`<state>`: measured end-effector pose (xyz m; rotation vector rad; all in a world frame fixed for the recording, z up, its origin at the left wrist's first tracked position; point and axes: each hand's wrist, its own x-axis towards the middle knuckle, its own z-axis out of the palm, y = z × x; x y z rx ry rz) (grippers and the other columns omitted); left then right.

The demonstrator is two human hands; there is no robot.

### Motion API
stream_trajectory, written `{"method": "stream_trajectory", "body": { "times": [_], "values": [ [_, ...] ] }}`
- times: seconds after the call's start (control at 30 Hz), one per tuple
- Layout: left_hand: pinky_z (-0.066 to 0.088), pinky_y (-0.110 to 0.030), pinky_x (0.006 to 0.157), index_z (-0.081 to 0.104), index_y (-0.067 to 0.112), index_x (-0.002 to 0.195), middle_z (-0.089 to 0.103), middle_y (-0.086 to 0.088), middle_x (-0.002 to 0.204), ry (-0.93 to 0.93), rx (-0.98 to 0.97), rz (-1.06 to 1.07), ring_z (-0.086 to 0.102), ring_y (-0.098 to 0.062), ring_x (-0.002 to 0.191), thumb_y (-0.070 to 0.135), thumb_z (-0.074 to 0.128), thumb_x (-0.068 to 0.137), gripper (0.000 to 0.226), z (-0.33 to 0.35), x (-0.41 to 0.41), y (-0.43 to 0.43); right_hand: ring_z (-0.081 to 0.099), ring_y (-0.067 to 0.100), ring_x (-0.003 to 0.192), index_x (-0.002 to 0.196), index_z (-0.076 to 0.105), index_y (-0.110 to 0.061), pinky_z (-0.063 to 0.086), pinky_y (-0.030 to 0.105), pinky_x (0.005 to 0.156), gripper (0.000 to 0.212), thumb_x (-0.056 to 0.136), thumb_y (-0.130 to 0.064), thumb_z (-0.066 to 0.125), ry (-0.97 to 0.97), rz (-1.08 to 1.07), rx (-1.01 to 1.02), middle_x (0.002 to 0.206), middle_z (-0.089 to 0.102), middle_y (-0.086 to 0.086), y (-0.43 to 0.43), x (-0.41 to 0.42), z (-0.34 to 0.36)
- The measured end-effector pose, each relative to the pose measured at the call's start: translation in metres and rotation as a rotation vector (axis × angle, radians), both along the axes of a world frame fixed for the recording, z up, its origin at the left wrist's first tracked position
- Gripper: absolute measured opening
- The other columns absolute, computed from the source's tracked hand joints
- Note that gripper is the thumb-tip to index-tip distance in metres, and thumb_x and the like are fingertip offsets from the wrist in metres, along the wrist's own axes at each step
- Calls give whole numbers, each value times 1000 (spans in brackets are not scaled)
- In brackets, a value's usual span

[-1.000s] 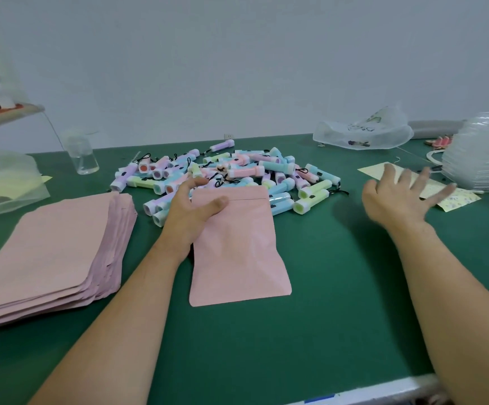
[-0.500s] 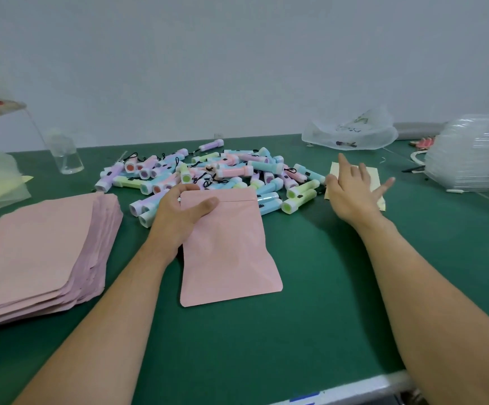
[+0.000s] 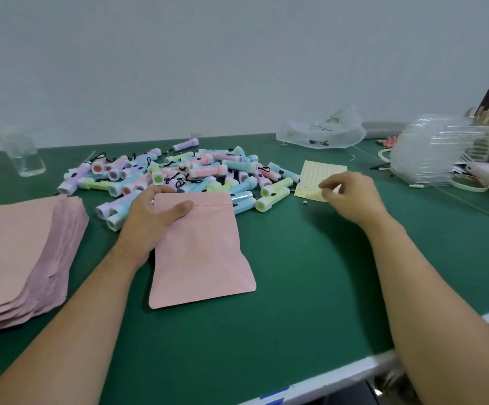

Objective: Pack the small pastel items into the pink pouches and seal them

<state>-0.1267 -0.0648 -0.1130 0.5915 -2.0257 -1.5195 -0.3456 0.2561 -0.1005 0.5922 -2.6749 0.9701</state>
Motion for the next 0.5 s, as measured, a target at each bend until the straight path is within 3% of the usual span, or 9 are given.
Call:
{"method": "stream_trajectory", "body": {
  "times": [0.07,0.13,0.27,0.5],
  "values": [
    [58,-54,97,64,34,112,63,-8,134,1,-1,1,66,-32,116,40,88,82,40,0,0,1,59,9,86,96,79,-38,45,29,76,9,88,-38,74,-14,78,132,95,70,-19,-8,5,0],
    [58,-53,97,64,34,112,63,-7,133,3,-2,1,66,-32,116,39,88,82,39,0,0,1,58,10,91,98,79,-38,44,30,76,13,87,-45,76,11,96,201,94,66,-20,-13,6,0],
    [57,-54,99,65,34,113,63,-7,135,11,9,0,64,-32,120,38,88,83,38,0,1,2,62,18,99,100,80,-36,48,36,84,13,93,-43,72,114,91,280,101,72,-11,-22,5,-2],
    [55,-54,104,66,33,116,62,-6,137,14,20,-5,62,-32,125,37,88,84,39,-1,2,1,53,28,108,97,73,-24,34,44,89,25,104,-37,54,218,0,395,110,65,0,-32,-6,-14]
  ]
}}
